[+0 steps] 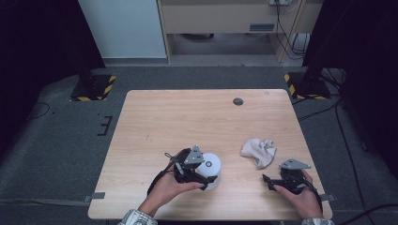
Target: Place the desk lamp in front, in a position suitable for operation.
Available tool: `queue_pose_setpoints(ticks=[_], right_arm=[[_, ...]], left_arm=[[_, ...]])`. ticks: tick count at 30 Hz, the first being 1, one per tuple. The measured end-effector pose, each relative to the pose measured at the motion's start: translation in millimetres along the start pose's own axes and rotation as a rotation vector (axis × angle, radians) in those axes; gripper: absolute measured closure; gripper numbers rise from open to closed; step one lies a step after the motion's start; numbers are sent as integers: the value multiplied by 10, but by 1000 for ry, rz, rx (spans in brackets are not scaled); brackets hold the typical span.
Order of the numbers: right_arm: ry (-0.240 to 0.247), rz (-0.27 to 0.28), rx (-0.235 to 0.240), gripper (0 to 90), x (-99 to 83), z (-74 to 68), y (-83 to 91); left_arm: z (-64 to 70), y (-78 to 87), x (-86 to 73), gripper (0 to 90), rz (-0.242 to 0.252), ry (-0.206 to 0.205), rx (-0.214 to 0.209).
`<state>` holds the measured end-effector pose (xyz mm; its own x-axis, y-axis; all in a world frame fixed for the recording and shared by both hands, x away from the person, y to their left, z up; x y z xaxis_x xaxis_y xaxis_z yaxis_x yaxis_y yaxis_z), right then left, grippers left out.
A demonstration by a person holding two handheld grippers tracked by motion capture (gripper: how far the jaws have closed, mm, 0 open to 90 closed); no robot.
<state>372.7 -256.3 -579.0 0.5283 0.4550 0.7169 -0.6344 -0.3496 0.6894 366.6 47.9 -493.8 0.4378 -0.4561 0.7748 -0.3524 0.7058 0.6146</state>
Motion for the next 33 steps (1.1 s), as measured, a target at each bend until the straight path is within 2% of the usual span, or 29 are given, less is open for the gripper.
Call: queue_pose_setpoints(ticks=[5,9,17,29,33], right_arm=[[-1,1,0,116,1,-3,-1],[-2,0,1,115,1,-4,0],[-2,0,2,115,1,-6,0],[0,-1,2,113,1,-6,-1],[0,-2,1,113,1,-7,-1]], left_arm=[[-4,-5,-6,71,9,4,-4],[-31,-11,-4,5,12,28,9],[-29,4,-43,10,23,21,14],[-50,17,-101,8,48,32,-4],[-61,1,-152,7,36,34,-3]])
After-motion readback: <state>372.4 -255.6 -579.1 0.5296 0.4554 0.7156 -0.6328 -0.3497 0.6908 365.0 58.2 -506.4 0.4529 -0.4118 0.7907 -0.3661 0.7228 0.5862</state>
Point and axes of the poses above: each handheld gripper's, and its own axes: y roughly backward along the jaws, x roughly out of its top, z roughly to its right, the point moved 6 cm from there along -y, roughly forward along the jaws, and after that the axes turned 9 degrees about y, right-handed, at the moved point
